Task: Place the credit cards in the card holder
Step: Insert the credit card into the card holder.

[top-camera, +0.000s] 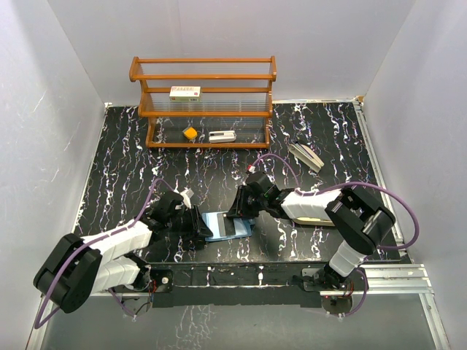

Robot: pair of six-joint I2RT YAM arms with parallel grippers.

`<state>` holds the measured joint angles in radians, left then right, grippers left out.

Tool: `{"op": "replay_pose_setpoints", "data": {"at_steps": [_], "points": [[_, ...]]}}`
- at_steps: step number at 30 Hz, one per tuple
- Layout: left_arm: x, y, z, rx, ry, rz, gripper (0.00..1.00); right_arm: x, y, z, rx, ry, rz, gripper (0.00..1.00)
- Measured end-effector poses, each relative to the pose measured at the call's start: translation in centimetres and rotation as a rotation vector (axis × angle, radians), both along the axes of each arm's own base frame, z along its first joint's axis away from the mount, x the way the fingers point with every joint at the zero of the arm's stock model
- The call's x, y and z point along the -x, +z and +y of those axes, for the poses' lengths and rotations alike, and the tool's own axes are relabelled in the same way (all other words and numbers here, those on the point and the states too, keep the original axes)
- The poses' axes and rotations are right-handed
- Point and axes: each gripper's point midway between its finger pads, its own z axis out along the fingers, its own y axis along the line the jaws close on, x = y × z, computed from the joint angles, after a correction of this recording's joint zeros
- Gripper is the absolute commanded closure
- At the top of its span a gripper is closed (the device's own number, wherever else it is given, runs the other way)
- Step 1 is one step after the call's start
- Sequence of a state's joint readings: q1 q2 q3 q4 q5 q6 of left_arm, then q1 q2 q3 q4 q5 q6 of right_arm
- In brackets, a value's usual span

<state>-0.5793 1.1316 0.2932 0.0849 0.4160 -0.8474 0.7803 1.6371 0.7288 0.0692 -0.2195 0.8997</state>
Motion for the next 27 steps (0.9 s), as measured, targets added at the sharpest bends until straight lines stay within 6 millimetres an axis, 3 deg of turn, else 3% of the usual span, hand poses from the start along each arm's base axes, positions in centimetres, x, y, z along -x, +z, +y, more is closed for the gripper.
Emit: {"op": "replay_pose_setpoints", "data": {"at_steps": [11, 18, 27], "points": [[-0.1, -0.1, -0.4, 0.016, -0.017, 0.000, 0.72, 0.7, -0.1, 1.0, 0.015, 0.029, 0.014, 0.72], [-0.1, -0.1, -0.5, 0.017, -0.023, -0.002, 0.72, 0.9, 0.1, 1.5, -0.002, 0.020, 0.022, 0.63], [-0.2, -0.1, -0.6, 0.023, -0.026, -0.005, 0.72, 1.3, 0.2, 1.9, -0.006, 0.024, 0.024, 0.76]]}}
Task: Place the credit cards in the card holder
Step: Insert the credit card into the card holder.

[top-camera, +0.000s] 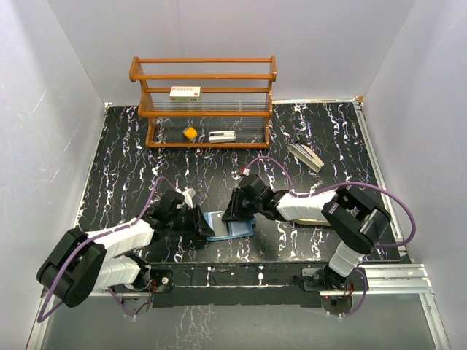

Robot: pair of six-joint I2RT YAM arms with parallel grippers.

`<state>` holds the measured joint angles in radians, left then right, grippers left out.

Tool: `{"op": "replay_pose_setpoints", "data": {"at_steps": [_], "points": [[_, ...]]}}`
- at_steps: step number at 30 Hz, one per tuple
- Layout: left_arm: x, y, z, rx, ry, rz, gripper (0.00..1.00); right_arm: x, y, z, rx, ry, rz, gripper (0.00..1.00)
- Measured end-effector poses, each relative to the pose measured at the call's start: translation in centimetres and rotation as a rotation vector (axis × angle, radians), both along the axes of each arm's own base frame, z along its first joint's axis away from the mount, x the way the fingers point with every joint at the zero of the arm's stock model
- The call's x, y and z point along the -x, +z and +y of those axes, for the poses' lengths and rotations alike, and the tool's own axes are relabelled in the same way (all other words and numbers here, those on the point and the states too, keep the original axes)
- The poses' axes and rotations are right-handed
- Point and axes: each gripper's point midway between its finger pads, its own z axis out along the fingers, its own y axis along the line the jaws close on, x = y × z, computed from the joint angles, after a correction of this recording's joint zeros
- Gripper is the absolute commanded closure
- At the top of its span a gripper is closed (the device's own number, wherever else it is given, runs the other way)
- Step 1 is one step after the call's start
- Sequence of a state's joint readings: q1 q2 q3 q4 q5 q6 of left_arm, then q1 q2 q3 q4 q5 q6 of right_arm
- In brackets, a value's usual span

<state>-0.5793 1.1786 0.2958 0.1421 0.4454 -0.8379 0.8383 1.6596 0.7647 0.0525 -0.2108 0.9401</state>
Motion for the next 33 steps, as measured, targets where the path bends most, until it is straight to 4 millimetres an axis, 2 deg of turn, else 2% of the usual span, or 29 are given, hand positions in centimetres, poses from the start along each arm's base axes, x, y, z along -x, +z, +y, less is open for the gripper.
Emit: {"op": "replay_pose_setpoints", "data": {"at_steps": [7, 9, 14, 18, 22, 27, 31, 33], "points": [[-0.1, 0.0, -0.1, 0.005, -0.001, -0.005, 0.72, 0.3, 0.1, 0.4, -0.030, -0.014, 0.017, 0.74], [-0.2, 0.1, -0.2, 0.005, -0.001, -0.004, 0.77, 0.4, 0.0, 0.3, -0.032, -0.016, 0.020, 0.73], [-0.5, 0.0, -0.1, -0.015, 0.008, 0.007, 0.89, 0.3, 0.1, 0.1, -0.008, -0.004, 0.010, 0.62], [-1.2, 0.6, -0.2, -0.026, 0.020, -0.008, 0.93, -0.1, 0.8, -1.0, 0.083, 0.007, -0.035, 0.58], [-1.8, 1.1, 0.0, -0.057, 0.027, -0.020, 0.93, -0.7, 2.3, -2.9, 0.181, -0.002, -0.102, 0.52], [-2.1, 1.2, 0.4, -0.095, 0.027, -0.029, 0.86, -1.1, 5.0, -5.8, 0.295, -0.030, -0.170, 0.45], [-2.2, 1.1, 0.8, -0.129, 0.029, -0.029, 0.67, -1.7, 7.0, -8.6, 0.427, -0.087, -0.196, 0.43], [-2.3, 1.1, 0.9, -0.140, 0.029, -0.029, 0.62, -1.8, 7.6, -10.4, 0.501, -0.119, -0.194, 0.43]]}}
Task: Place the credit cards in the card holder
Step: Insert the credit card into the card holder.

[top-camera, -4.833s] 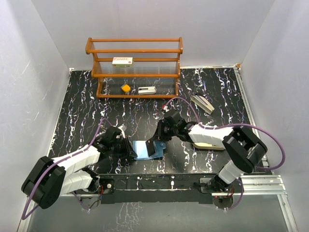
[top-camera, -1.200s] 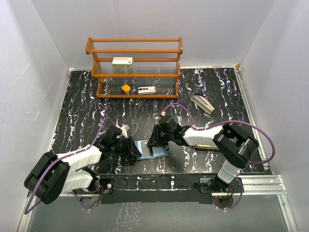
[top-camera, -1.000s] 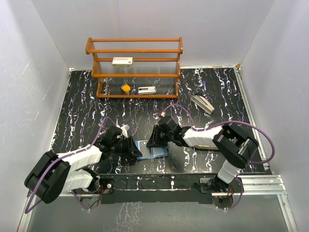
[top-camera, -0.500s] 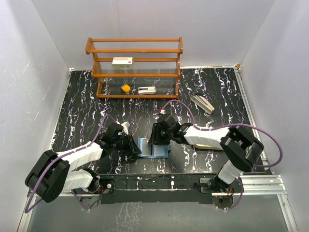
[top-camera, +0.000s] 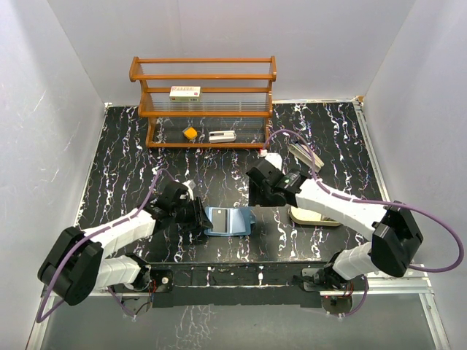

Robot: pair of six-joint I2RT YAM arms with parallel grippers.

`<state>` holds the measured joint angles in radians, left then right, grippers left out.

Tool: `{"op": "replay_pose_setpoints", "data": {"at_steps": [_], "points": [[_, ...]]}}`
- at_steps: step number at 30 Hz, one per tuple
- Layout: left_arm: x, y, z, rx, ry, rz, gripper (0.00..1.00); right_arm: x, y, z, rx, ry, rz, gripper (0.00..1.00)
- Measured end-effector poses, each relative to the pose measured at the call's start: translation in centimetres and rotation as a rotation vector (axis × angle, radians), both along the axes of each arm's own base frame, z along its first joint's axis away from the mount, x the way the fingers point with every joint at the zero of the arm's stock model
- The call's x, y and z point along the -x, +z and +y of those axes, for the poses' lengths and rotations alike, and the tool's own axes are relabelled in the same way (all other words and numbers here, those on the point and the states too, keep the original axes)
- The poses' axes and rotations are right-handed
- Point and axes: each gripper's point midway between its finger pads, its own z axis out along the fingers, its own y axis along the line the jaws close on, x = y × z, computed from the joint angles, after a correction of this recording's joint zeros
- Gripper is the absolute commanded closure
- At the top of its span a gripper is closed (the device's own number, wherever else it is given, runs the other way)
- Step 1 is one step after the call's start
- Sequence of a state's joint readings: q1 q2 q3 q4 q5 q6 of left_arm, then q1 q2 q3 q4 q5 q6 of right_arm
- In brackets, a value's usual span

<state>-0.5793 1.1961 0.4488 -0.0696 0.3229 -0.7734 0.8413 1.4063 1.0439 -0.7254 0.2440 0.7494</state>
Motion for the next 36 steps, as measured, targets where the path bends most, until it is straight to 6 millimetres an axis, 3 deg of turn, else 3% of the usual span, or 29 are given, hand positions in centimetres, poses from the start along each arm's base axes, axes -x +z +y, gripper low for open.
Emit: {"op": "replay_pose_setpoints", "data": {"at_steps": [7, 9, 14, 19, 23, 27, 36], "points": [[-0.3, 0.3, 0.4, -0.037, 0.008, 0.000, 0.52, -0.4, -0.2, -7.2, 0.227, -0.153, 0.034, 0.40], [-0.6, 0.9, 0.4, -0.042, 0.010, -0.012, 0.44, -0.6, -0.2, -9.4, 0.279, -0.207, 0.049, 0.40], [-1.4, 2.9, -0.2, -0.019, -0.006, -0.056, 0.44, -1.4, 0.1, -14.7, 0.354, -0.345, 0.078, 0.39], [-1.0, 4.7, -0.8, 0.041, -0.047, -0.089, 0.41, -2.0, 0.6, -18.7, 0.378, -0.447, 0.097, 0.40], [-0.5, 5.8, -1.2, 0.083, -0.081, -0.107, 0.34, -2.2, 0.5, -20.7, 0.396, -0.489, 0.121, 0.40], [0.0, 6.7, -1.5, 0.116, -0.110, -0.122, 0.33, -1.9, -0.5, -22.0, 0.450, -0.507, 0.179, 0.41], [0.9, 6.6, -1.2, 0.109, -0.142, -0.107, 0.33, -1.7, -2.1, -23.8, 0.498, -0.531, 0.265, 0.43]]}}
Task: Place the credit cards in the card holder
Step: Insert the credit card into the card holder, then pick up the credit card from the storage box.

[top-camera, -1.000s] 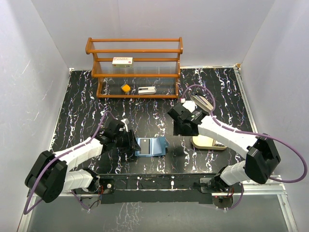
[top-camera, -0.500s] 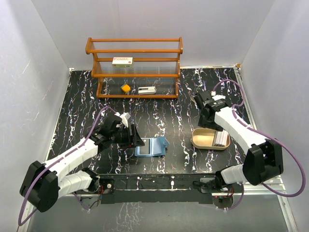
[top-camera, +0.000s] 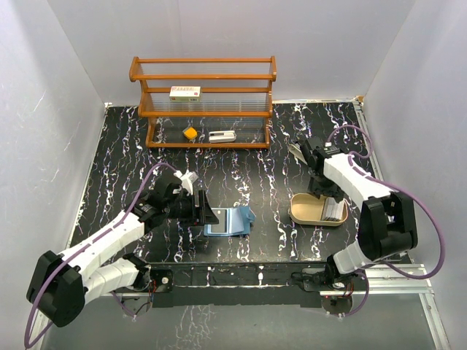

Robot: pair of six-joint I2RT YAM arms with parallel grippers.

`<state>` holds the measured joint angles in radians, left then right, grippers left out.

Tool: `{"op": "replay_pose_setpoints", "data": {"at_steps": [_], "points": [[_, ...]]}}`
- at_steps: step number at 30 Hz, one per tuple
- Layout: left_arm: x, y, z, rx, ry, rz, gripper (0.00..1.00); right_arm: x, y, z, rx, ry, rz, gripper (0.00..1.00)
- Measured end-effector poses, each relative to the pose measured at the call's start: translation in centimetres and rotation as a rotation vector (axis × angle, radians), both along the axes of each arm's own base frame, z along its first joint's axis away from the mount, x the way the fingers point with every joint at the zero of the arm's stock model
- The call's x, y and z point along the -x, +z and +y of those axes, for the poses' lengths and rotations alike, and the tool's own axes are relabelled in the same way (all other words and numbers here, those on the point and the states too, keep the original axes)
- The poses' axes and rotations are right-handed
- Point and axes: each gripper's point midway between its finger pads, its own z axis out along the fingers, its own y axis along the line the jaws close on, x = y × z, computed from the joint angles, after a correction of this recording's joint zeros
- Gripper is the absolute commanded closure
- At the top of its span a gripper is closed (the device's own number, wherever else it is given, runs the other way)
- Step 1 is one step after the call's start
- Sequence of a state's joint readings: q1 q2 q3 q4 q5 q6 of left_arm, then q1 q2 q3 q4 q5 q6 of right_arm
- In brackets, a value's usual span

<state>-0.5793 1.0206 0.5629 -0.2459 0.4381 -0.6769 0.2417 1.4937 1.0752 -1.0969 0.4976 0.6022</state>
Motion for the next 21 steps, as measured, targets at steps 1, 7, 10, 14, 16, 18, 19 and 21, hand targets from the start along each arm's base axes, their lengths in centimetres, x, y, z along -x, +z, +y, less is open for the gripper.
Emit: {"op": "replay_pose_setpoints", "data": {"at_steps": [1, 7, 10, 14, 16, 18, 19, 21], "points": [[0.0, 0.0, 0.0, -0.001, -0.001, 0.000, 0.33, 0.0, -0.2, -0.3, 0.003, -0.009, 0.010, 0.44], [0.2, 0.2, 0.1, 0.000, -0.003, -0.005, 0.33, 0.6, -1.9, -1.3, 0.026, -0.047, 0.096, 0.52], [0.2, 0.2, 0.2, -0.002, -0.003, -0.004, 0.33, 0.7, -1.8, -1.5, 0.038, -0.049, 0.103, 0.55], [0.3, 0.2, 0.2, -0.002, -0.005, -0.006, 0.32, 1.0, -1.7, -1.8, 0.057, -0.054, 0.110, 0.61], [0.3, 0.3, 0.2, -0.001, -0.005, -0.007, 0.32, 1.0, -1.6, -2.0, 0.067, -0.056, 0.110, 0.64], [0.3, 0.3, 0.2, -0.001, -0.005, -0.008, 0.32, 1.0, -1.6, -2.0, 0.069, -0.061, 0.106, 0.67], [0.3, 0.3, 0.2, -0.002, -0.005, -0.007, 0.32, 1.0, -1.6, -2.0, 0.070, -0.060, 0.106, 0.69], [0.3, 0.3, 0.3, -0.001, -0.005, -0.008, 0.32, 0.9, -1.5, -2.0, 0.071, -0.061, 0.103, 0.71]]}}
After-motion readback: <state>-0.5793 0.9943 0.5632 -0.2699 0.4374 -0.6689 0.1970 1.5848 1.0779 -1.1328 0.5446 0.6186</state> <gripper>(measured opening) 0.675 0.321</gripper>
